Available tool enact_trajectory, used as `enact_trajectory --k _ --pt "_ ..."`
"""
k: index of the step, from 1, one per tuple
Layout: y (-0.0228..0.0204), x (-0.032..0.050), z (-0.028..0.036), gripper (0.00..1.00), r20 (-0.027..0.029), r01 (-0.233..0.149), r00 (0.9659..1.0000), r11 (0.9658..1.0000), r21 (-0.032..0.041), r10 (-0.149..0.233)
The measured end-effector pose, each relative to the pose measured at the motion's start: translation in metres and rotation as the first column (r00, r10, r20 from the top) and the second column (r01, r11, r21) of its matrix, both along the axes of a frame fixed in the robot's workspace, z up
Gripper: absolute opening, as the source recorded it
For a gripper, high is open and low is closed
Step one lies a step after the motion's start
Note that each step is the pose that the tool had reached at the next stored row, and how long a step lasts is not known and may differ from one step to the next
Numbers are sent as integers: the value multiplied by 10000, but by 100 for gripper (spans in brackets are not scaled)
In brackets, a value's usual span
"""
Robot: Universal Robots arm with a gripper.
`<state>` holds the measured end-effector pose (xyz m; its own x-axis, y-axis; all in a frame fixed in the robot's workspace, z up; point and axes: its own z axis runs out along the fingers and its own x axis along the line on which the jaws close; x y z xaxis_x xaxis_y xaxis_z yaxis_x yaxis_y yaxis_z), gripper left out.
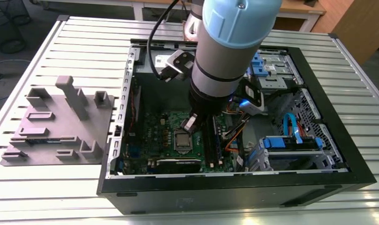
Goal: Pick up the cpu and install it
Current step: 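Install the first cpu locking lever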
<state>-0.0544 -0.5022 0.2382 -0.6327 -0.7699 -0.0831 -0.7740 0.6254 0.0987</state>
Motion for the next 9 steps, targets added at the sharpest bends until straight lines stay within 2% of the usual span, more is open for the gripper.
enact_trajectory --k 9 --pt "-42 0 -89 11 0 -7 10000 10000 -2 7"
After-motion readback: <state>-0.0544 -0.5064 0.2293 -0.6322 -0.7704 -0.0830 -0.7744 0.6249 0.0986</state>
